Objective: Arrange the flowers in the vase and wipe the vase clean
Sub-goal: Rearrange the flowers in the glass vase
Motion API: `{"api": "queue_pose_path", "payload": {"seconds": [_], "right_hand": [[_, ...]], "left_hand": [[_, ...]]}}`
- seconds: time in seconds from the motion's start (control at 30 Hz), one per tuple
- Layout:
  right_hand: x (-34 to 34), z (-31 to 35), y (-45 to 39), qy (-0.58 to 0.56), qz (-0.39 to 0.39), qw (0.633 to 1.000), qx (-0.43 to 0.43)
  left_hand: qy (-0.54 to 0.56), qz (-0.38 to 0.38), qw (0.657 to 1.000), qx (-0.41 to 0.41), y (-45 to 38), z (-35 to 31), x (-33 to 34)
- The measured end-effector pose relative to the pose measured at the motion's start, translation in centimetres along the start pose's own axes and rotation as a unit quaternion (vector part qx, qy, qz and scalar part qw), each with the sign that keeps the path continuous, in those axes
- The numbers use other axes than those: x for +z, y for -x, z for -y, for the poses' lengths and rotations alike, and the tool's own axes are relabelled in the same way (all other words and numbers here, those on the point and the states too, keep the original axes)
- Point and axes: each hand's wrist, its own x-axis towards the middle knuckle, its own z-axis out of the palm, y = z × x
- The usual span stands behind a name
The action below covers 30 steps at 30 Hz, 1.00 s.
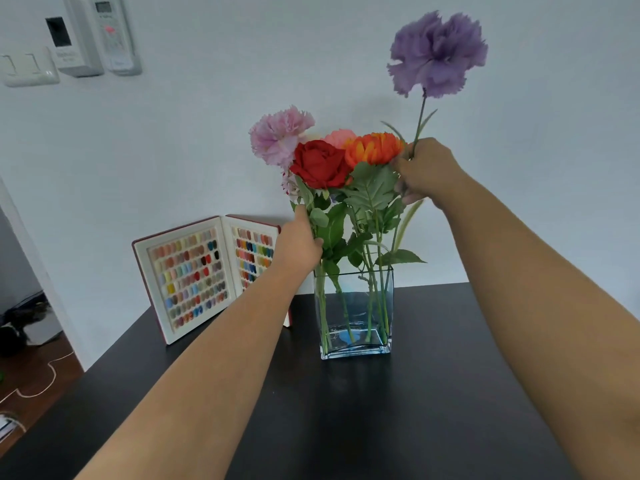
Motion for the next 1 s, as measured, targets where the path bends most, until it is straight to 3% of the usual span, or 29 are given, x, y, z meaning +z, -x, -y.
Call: {"api": "queue_pose_path", "payload": {"seconds": [0.13, 0.43, 0.7, 1.0], "right_hand": [[-1.5, 0.7, 1.0, -0.065, -0.034, 0.997, -0.014], [-3.2, 5.1, 4.6, -0.093, -0.091, 0.985, -0.116], [-4.0, 5.9, 6.3, -0.101, -0.116, 0.980, -0.126], [1.9, 3.9, 5.9, 0.015, -0.065, 0.988, -0.138]], "left_hand": [[0.001, -0.001, 1.000, 0.001, 0.1, 0.1, 0.0], [0.006, 0.001, 1.000, -0.002, 0.4, -0.2, 0.0], [0.003, -0.001, 1.000, -0.003, 0.7, -0.1, -0.1], [0.002, 0.000, 1.000, -0.005, 1.0, 0.0, 0.0]]}}
